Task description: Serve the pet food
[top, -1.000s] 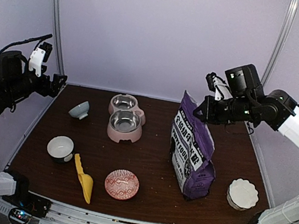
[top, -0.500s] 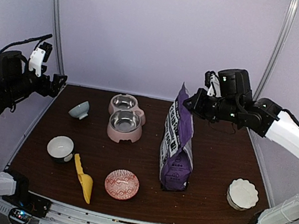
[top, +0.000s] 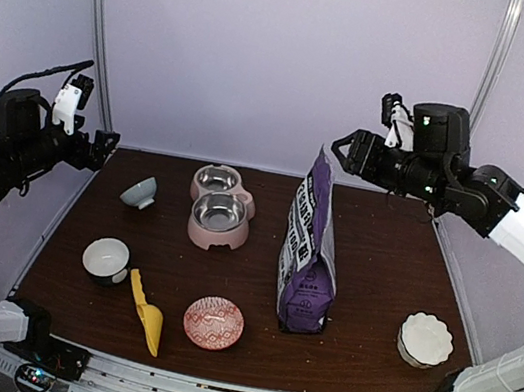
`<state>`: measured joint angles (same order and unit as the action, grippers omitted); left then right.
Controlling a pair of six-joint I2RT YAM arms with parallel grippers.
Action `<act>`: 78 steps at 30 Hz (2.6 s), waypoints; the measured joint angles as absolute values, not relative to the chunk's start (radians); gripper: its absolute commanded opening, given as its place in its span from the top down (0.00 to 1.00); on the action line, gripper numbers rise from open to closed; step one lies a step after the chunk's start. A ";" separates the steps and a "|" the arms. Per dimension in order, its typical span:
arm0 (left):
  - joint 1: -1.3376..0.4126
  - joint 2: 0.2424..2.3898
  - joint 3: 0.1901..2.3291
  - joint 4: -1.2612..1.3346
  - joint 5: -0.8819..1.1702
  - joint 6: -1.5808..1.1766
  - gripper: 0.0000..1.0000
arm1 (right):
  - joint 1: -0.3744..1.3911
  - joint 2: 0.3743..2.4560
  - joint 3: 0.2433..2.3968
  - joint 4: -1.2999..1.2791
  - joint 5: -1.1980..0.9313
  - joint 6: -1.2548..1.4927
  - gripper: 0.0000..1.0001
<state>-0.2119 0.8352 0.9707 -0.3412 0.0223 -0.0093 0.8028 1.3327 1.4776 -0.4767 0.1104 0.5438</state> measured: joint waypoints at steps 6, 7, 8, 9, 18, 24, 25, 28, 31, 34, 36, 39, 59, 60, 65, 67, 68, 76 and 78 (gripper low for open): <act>-0.212 0.837 0.971 -0.341 0.022 -0.010 0.02 | 0.801 1.317 1.530 -0.537 0.165 0.497 0.57; -0.212 0.838 0.971 -0.342 0.022 -0.010 0.02 | 0.801 1.324 1.535 -0.550 0.165 0.496 0.59; -0.212 0.838 0.971 -0.341 0.022 -0.010 0.02 | 0.801 1.333 1.541 -0.561 0.165 0.494 0.62; -0.212 0.838 0.971 -0.342 0.022 -0.010 0.02 | 0.800 1.348 1.552 -0.575 0.164 0.494 0.64; -0.212 0.838 0.971 -0.341 0.022 -0.010 0.02 | 0.800 1.447 1.604 -0.641 0.135 0.494 0.76; -0.212 0.838 0.971 -0.342 0.022 -0.010 0.02 | 0.800 1.464 1.621 -0.667 0.128 0.497 0.82; -0.212 0.838 0.971 -0.342 0.022 -0.010 0.02 | 0.800 1.465 1.623 -0.670 0.128 0.496 0.83; -0.212 0.838 0.971 -0.342 0.022 -0.010 0.02 | 0.800 1.468 1.633 -0.681 0.128 0.497 0.84; -0.212 0.838 0.971 -0.342 0.022 -0.010 0.02 | 0.800 1.472 1.633 -0.690 0.128 0.497 0.86; -0.212 0.838 0.971 -0.341 0.022 -0.010 0.02 | 0.800 1.482 1.633 -0.696 0.128 0.497 0.87; -0.212 0.838 0.971 -0.342 0.022 -0.010 0.02 | 0.800 1.488 1.633 -0.701 0.126 0.497 0.88; -0.212 0.838 0.971 -0.342 0.022 -0.010 0.02 | 0.800 1.493 1.634 -0.707 0.123 0.497 0.89; -0.212 0.838 0.971 -0.342 0.022 -0.010 0.02 | 0.800 1.519 1.634 -0.697 0.071 0.506 0.90; -0.212 0.838 0.971 -0.342 0.022 -0.010 0.02 | 0.800 1.520 1.634 -0.693 0.064 0.507 0.89; -0.212 0.838 0.971 -0.342 0.022 -0.010 0.02 | 0.800 1.524 1.634 -0.685 0.036 0.520 0.84; -0.212 0.838 0.971 -0.342 0.022 -0.010 0.02 | 0.800 1.526 1.634 -0.685 0.028 0.525 0.83; -0.212 0.838 0.971 -0.342 0.022 -0.010 0.02 | 0.800 1.528 1.634 -0.685 0.025 0.526 0.83; -0.212 0.836 0.971 -0.342 0.022 -0.010 0.02 | 0.800 1.534 1.634 -0.681 0.015 0.527 0.97; -0.212 0.836 0.971 -0.342 0.022 -0.010 0.02 | 0.800 1.534 1.634 -0.672 0.002 0.527 1.00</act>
<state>-0.2119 0.8356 0.9707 -0.3416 0.0219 -0.0101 0.8001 1.5345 1.6337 -0.6720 0.0021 0.5270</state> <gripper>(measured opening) 0.978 0.053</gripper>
